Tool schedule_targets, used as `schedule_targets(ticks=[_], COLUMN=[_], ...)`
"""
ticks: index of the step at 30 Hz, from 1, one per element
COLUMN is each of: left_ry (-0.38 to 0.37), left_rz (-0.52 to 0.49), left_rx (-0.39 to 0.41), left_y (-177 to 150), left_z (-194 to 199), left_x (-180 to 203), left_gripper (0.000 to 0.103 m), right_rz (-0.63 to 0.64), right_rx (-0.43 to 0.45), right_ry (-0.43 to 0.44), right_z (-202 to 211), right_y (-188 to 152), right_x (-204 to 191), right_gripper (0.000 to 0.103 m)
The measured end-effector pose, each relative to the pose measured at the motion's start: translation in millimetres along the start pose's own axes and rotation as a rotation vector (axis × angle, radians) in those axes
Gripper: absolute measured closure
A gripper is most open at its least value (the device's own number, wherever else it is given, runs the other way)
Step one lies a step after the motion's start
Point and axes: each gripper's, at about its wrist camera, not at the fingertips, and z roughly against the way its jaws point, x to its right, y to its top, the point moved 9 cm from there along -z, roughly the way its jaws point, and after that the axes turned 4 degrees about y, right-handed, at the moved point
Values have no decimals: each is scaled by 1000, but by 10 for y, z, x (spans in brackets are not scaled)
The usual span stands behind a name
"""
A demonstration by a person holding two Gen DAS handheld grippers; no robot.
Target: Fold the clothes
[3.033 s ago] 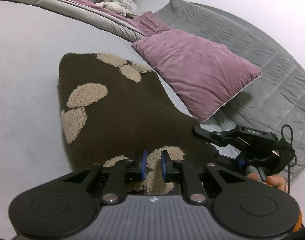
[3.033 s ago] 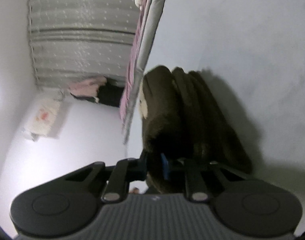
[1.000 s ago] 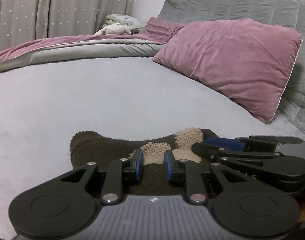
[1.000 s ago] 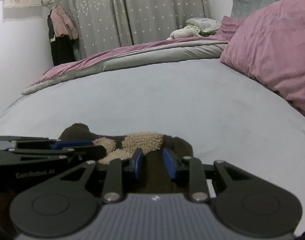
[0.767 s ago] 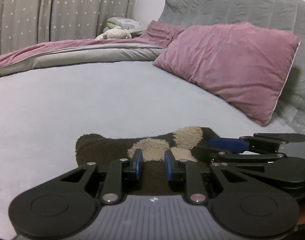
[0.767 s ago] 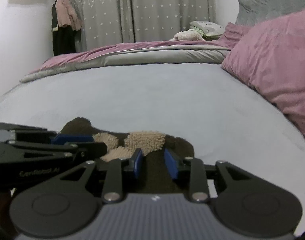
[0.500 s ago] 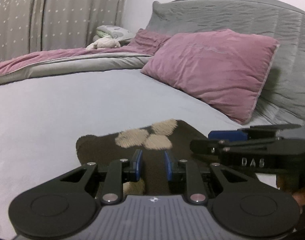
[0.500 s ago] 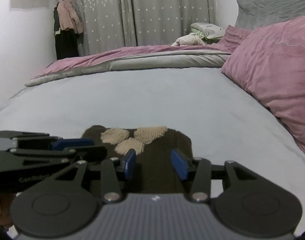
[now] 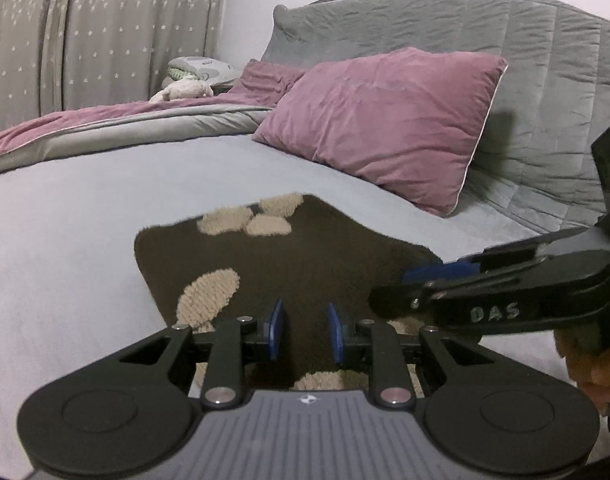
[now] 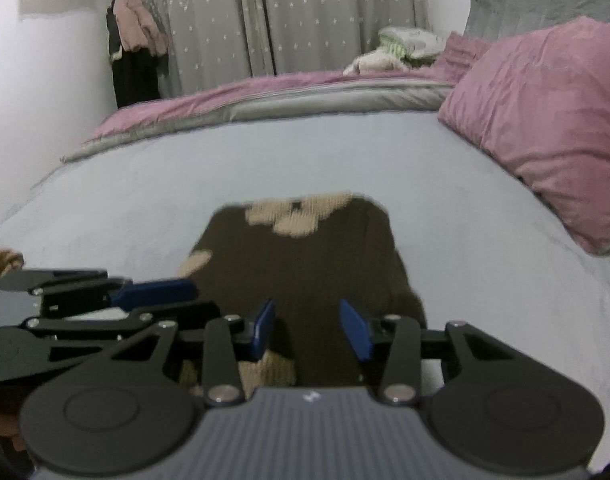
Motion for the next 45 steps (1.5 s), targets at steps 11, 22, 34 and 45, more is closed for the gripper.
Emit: schedule_targets(ticks=[11, 22, 34, 45], left_ry=[-36, -67, -22, -66], left_rz=[66, 271, 379, 649], left_rx=[6, -19, -102, -115], left_y=[-69, 271, 233, 108], left_z=[-61, 12, -181, -523], left_x=[-70, -349, -595, -966], left_gripper=[79, 32, 20, 20], right_rz=[-21, -200, -453, -723], right_rx=[-60, -57, -82, -102], right_ry=[-11, 111, 166, 260], right_z=[-236, 29, 337, 226], right_y=[-261, -164, -339, -756], right_x=[61, 72, 388, 536], right_gripper=[67, 28, 1, 1])
